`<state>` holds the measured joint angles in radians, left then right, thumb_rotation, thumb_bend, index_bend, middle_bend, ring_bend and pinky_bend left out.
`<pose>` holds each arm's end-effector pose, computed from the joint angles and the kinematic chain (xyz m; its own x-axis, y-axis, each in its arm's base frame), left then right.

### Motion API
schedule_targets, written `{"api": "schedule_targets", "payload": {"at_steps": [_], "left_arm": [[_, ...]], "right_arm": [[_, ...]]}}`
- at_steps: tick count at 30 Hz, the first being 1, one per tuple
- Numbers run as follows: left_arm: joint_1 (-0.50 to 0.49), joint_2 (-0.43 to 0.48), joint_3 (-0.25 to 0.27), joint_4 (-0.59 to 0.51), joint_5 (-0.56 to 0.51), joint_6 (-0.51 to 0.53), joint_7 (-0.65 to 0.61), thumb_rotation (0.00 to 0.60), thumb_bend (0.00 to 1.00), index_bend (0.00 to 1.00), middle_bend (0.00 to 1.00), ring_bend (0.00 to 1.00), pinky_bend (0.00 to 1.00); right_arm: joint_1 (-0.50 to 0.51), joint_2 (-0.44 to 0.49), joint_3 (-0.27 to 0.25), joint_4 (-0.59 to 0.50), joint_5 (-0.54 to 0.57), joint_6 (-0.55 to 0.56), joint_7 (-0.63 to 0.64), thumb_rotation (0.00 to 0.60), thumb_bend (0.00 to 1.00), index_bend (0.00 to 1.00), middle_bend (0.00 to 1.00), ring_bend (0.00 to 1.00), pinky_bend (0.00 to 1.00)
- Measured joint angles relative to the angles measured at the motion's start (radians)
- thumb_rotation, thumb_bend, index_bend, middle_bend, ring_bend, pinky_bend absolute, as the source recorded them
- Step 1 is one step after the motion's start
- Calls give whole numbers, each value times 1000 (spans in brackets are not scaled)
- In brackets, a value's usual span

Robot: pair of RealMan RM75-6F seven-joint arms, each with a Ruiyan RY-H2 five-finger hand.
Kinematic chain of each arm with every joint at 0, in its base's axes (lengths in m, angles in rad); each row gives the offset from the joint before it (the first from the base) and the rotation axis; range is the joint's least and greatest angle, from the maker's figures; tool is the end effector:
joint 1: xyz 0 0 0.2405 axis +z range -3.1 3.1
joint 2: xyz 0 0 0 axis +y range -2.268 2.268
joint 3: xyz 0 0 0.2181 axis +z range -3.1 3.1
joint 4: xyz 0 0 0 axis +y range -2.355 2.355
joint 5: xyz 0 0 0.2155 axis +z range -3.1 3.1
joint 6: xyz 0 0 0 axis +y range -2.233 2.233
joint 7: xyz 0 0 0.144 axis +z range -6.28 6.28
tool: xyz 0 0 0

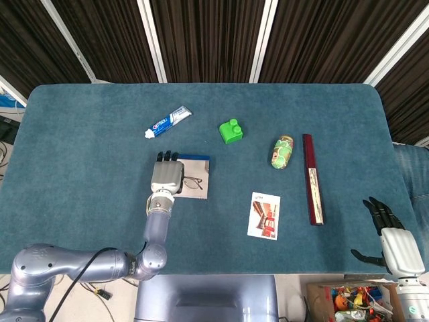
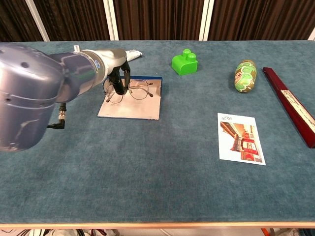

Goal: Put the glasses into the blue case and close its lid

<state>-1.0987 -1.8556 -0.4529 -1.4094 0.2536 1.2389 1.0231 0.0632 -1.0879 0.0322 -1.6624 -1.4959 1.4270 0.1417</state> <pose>-0.0249 0.3452 -0.0601 0.4622 0.3532 0.8134 0.8736 -0.0238 -0.4861 -0.2809 -0.1677 0.1317 0.2412 -0.0848 0.9668 -0.9694 0.0257 0.2441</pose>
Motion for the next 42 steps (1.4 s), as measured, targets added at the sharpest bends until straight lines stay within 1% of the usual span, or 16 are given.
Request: {"api": "schedule_targets", "payload": {"at_steps": [7,13,20,29,34,42], "left_arm": [[-40,-54,-10,145,-4,-39,3,600,459,577,123,0,22],[-72,-108,-17,276,-7,-93,0,600,459,578,124,0,22],[-109,-168,-39,430,-10,-153,-9,600,459,578,123,0,21],[-145,-220,-62,558,1,-207,-17,600,459,578,123,0,21],[-158,-242,-76,610,6,-225,-21,600,459,578,123,0,21],[-185,-278,-111,685,6,-256,-22,600,459,578,123,0,21]], "right_arm": [[4,2,0,-3,5,-12,7,600,118,13,0,32,178],[4,6,-2,-8,5,-14,14,600,118,13,0,32,177],[4,9,-1,-12,11,-19,23,600,118,13,0,32,177],[6,13,-1,-16,17,-27,28,600,118,13,0,32,178],[7,15,-2,-19,19,-31,29,600,118,13,0,32,178],[7,17,-3,-22,21,-36,32,600,119,13,0,32,177]]}}
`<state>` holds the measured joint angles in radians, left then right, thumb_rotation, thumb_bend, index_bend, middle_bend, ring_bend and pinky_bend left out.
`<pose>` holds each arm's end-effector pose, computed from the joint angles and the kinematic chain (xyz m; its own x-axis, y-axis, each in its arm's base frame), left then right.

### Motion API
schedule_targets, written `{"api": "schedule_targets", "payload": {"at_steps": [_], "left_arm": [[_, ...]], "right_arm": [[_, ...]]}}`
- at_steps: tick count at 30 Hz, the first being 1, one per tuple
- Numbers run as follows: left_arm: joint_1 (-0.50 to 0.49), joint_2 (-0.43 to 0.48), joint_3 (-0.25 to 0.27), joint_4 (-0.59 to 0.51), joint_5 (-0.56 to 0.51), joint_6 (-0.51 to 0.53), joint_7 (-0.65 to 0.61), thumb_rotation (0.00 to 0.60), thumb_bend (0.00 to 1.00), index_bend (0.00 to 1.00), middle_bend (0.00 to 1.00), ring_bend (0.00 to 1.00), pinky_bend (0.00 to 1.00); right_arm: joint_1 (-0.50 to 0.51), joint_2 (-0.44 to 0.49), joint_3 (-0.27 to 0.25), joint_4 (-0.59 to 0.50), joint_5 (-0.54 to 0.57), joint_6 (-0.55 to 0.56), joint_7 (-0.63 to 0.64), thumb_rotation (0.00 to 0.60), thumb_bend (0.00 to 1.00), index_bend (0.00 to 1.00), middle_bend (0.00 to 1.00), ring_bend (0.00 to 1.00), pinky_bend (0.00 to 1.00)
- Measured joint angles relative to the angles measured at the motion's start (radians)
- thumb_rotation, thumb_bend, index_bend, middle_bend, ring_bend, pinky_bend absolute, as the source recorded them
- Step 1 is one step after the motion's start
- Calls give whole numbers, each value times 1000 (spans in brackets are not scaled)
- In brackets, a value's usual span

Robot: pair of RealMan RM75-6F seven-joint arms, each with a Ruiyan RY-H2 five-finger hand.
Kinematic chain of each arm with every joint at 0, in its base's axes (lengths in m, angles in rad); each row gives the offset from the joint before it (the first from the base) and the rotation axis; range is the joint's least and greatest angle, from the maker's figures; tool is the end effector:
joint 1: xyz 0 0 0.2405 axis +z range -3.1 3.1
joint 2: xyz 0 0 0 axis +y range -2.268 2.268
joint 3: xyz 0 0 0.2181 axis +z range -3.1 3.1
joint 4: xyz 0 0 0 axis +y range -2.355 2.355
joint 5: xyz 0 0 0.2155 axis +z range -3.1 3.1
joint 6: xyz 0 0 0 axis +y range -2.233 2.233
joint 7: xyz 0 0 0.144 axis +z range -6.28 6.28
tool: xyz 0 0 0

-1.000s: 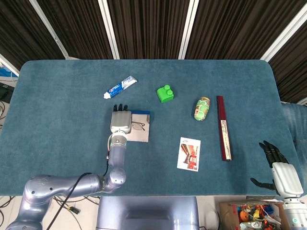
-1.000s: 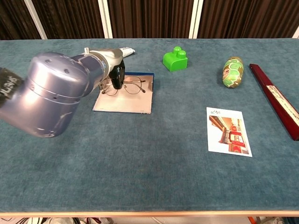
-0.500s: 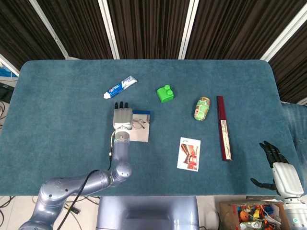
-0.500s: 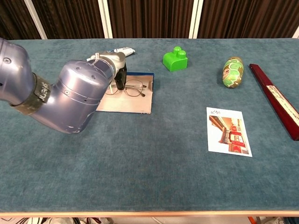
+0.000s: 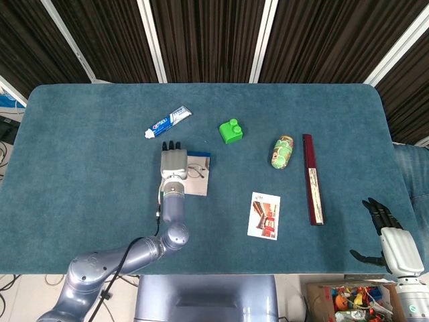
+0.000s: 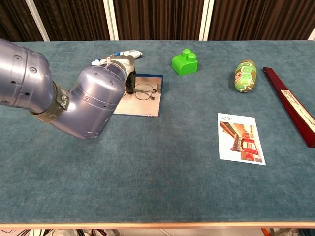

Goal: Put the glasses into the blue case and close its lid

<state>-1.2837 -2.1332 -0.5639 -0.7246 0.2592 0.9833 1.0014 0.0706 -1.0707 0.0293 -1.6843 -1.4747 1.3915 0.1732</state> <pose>-0.0314 0.4038 -0.0987 0.4936 0.3221 0.8078 0.8409 0.0602 -0.5378 -0.2817 -0.1683 0.1305 0.2017 -0.1167 0.9725 -0.9769 0.0481 0.2084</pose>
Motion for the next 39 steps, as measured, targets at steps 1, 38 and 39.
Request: {"api": "schedule_targets", "payload": {"at_steps": [1,38,39], "left_arm": [[-3,-3,-4,4,1,-1,0,600,459,578,123,0,21],[8,-25,-35,-38,63,64,47,600,448,289,101,0,0],[11,-21,-32,-52,67,71,48,600,448,289,101,0,0]], "right_arm": [[0,0,0,0,0,0,0,600,119,13,0,32,177],[3,7,-1,-8,6,-11,4,600,119,13,0,32,178],[3,8,-1,-9,6,-11,4,600,119,13,0,32,177]]}}
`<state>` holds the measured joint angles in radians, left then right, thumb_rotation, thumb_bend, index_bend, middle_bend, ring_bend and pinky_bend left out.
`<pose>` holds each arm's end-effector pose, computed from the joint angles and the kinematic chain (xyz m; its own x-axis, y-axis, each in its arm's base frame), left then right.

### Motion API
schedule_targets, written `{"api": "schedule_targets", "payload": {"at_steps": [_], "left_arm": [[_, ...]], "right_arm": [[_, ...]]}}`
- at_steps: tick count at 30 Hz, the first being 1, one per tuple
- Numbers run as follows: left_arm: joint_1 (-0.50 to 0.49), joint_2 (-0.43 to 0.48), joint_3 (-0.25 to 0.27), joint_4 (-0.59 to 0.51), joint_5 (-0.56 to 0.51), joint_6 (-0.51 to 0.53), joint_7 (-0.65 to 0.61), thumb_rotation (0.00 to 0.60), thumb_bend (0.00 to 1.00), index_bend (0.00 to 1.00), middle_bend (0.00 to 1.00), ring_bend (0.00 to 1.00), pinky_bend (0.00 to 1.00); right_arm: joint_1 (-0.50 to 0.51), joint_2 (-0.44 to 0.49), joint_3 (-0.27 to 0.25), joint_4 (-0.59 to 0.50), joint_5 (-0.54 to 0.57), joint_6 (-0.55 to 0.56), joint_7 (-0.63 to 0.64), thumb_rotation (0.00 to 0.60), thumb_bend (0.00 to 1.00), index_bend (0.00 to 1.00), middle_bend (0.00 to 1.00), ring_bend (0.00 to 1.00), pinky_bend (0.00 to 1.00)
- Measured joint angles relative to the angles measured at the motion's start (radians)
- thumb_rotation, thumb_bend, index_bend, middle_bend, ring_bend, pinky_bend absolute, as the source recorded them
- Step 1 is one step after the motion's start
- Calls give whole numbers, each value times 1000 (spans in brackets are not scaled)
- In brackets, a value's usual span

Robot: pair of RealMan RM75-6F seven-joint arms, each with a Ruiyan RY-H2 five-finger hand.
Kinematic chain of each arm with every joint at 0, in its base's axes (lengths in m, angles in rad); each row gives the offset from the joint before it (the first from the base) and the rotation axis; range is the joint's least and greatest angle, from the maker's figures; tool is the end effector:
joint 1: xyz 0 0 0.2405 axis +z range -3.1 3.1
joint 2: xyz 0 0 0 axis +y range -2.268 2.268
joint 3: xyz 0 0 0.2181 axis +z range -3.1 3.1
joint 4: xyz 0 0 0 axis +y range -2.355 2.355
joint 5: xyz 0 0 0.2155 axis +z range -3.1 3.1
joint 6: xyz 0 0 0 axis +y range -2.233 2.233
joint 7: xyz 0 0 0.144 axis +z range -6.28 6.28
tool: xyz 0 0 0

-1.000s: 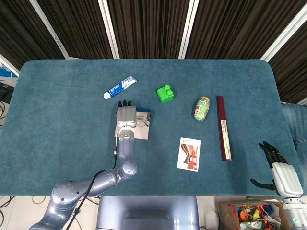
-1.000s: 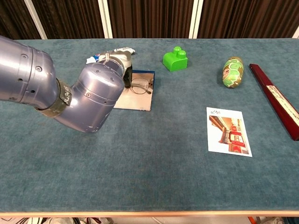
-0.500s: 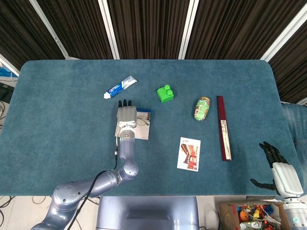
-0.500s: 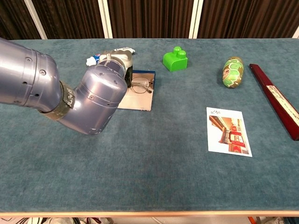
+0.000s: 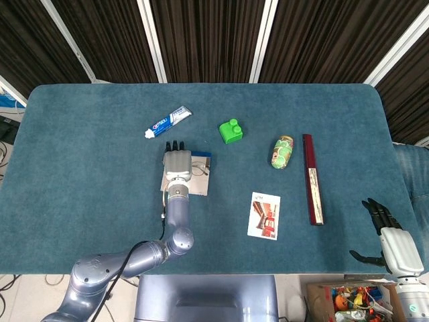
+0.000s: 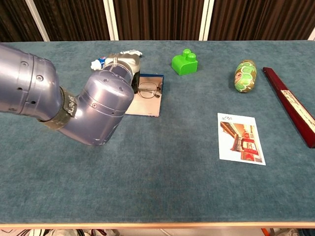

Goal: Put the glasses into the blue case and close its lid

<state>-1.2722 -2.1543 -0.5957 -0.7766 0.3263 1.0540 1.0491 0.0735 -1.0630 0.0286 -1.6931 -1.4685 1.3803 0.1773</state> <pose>-0.0181 0.3935 -0.0997 0.5316 0.2873 0.7968 0.8243 0.0408 -0.5647 -0.2816 -0.1687 0.1306 0.1952 -0.1266 0.9726 -0.9777 0.0537 0.2032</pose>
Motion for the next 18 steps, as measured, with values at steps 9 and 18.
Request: {"api": "schedule_targets", "payload": {"at_steps": [9,18], "left_arm": [[76,78,62,-254,78,130,12,600,449,294,102,0,0],[191,221,161,-568,146,236,37,600,450,217,220,82,332]], "right_arm": [[3,2,-2,-3,2,-11,1,600,119,13,0,33,177],[2,3,1,-5,11,-7,-1,600,120,15,0,33,177]]}}
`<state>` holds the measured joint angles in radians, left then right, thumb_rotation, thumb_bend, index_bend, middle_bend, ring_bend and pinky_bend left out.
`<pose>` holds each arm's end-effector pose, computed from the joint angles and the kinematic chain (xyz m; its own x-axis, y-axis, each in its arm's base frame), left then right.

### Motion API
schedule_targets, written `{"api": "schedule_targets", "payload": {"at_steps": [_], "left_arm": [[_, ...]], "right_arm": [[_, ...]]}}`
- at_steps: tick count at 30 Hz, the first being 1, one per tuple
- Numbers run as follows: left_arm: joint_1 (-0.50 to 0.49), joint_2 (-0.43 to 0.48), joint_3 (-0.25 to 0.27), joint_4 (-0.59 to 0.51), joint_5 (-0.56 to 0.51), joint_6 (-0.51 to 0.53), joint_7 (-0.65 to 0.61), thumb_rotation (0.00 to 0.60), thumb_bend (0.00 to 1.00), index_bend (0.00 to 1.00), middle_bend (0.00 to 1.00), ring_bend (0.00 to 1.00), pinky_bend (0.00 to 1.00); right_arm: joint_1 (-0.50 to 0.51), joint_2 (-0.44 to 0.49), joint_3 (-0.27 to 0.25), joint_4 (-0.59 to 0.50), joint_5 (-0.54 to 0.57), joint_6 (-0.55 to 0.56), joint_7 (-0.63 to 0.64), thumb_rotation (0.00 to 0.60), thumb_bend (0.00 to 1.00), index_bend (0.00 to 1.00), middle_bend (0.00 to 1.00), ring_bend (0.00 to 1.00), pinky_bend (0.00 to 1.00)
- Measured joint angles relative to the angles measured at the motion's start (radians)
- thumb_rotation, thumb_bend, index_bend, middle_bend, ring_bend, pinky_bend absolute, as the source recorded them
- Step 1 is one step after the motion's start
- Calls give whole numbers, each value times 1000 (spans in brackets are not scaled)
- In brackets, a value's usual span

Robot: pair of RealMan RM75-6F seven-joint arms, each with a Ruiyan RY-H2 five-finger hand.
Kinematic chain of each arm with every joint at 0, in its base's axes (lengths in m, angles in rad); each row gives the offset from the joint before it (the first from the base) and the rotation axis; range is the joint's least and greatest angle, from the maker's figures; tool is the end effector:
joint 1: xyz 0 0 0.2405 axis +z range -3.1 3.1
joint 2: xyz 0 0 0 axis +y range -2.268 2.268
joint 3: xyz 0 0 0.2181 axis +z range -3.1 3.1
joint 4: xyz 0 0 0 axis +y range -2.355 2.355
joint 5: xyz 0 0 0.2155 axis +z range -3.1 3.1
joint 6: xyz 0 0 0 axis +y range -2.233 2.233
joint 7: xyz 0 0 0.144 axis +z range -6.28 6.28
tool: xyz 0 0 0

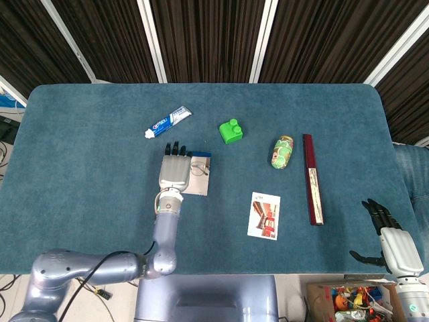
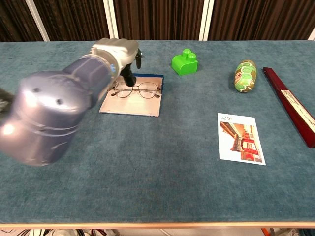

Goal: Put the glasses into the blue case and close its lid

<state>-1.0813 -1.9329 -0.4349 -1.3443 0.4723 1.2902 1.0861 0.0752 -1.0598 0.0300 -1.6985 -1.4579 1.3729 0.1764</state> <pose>-0.0123 0.3427 -0.0624 0.5913 0.1900 0.7837 0.8057 -0.0981 -0.5842 -0.2821 -0.1692 0.1308 0.1917 -0.1305 0.9727 -0.9775 0.0630 0.2011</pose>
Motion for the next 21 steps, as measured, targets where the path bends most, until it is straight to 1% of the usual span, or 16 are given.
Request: {"api": "schedule_targets", "payload": {"at_steps": [1,3,5,7,8,10,11,15,21], "left_arm": [[12,13,8,-21,2,2,-2,600,452,204,236,136,400],[39,33,19,-65,3,0,-19,600,461,163,290,290,513],[63,52,30,-101,11,-9,-53,600,466,82,380,469,615],[83,67,40,-131,19,-22,-87,600,467,18,476,580,673],[95,77,47,-153,20,-37,-108,600,467,1,527,609,685],[110,92,52,-187,10,-66,-130,600,467,0,584,626,691],[118,101,52,-206,-5,-83,-141,600,467,0,595,628,691],[133,129,55,-244,-67,-143,-172,600,467,0,600,628,691],[133,125,79,-215,-75,-162,-199,600,467,0,602,628,695]], "right_arm": [[0,0,0,0,1,0,0,600,120,15,0,33,177],[0,0,0,-2,2,-1,-2,600,120,15,0,33,177],[0,-1,0,-2,3,-1,-4,600,121,15,0,33,178],[0,-1,1,-3,5,-2,-4,600,123,15,0,33,178],[-1,-1,1,-4,8,-2,-4,600,124,15,0,33,177],[-1,-1,2,-5,10,-2,-5,600,125,15,0,33,177],[-1,-1,2,-5,10,-2,-6,600,126,15,0,33,177],[-1,-2,1,-6,10,-3,-9,600,126,15,0,33,177],[-1,0,2,-7,13,-6,-6,600,127,15,0,33,178]]}}
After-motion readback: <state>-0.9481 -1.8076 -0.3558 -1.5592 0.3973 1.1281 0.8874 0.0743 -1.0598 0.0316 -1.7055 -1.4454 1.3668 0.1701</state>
